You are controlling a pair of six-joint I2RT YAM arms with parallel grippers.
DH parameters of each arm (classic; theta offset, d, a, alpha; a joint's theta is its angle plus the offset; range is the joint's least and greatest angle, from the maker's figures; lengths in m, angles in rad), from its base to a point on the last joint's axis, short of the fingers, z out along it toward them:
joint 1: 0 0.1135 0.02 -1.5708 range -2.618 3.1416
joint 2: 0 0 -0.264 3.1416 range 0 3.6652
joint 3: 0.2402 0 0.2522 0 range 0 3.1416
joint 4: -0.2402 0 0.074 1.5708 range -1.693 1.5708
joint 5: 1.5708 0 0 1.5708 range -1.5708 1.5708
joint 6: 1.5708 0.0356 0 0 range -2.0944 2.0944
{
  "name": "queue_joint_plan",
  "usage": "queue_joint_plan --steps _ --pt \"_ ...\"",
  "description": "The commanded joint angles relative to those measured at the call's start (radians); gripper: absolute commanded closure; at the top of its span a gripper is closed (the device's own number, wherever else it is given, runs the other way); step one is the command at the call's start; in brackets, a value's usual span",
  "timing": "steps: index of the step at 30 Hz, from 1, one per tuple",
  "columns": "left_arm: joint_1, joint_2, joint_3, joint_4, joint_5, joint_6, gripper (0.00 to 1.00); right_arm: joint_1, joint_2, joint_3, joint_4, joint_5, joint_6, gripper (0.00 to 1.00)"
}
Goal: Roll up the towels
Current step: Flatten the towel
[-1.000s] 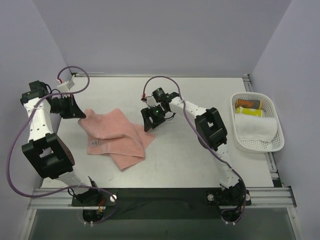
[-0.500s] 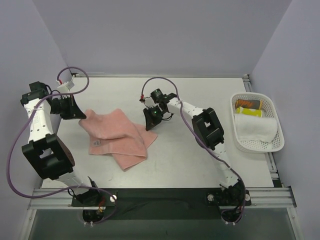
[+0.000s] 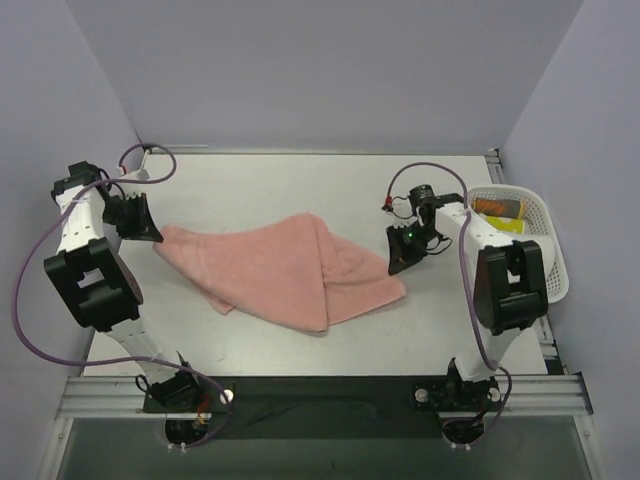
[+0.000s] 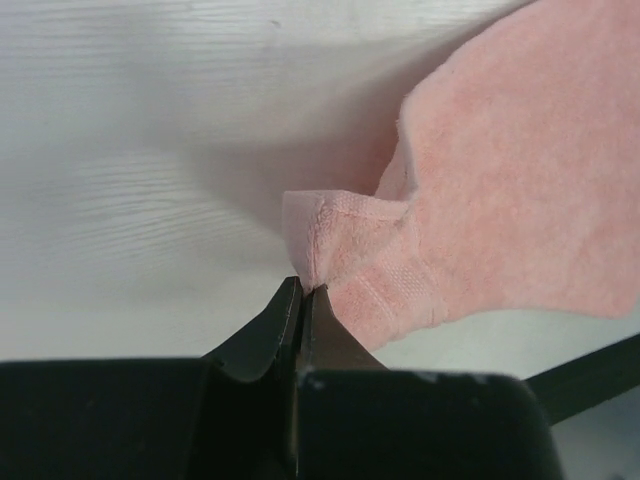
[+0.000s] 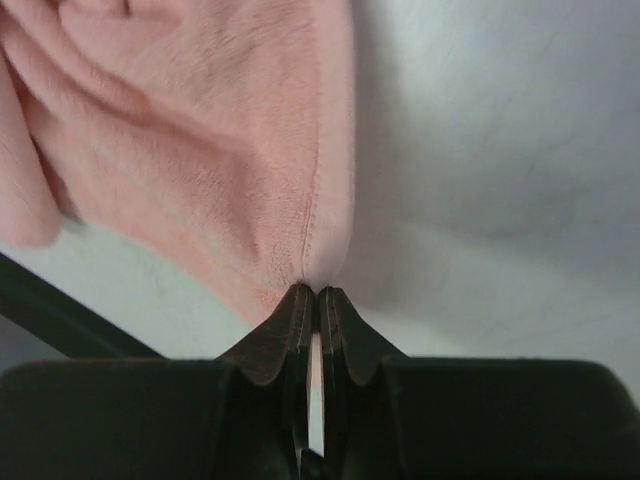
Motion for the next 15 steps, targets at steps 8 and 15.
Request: queue_joint_plan --steps 8,15 --pt "-0.090 0.160 0.177 0.095 -0.375 0.042 1.00 0.212 -0.205 -0.177 -0.434 0.077 -0.387 1.00" --pt "-0.164 0.169 0.159 0.107 -0.366 0.043 1.00 0.075 -0.045 0.156 -0.508 -0.119 -0.380 0.44"
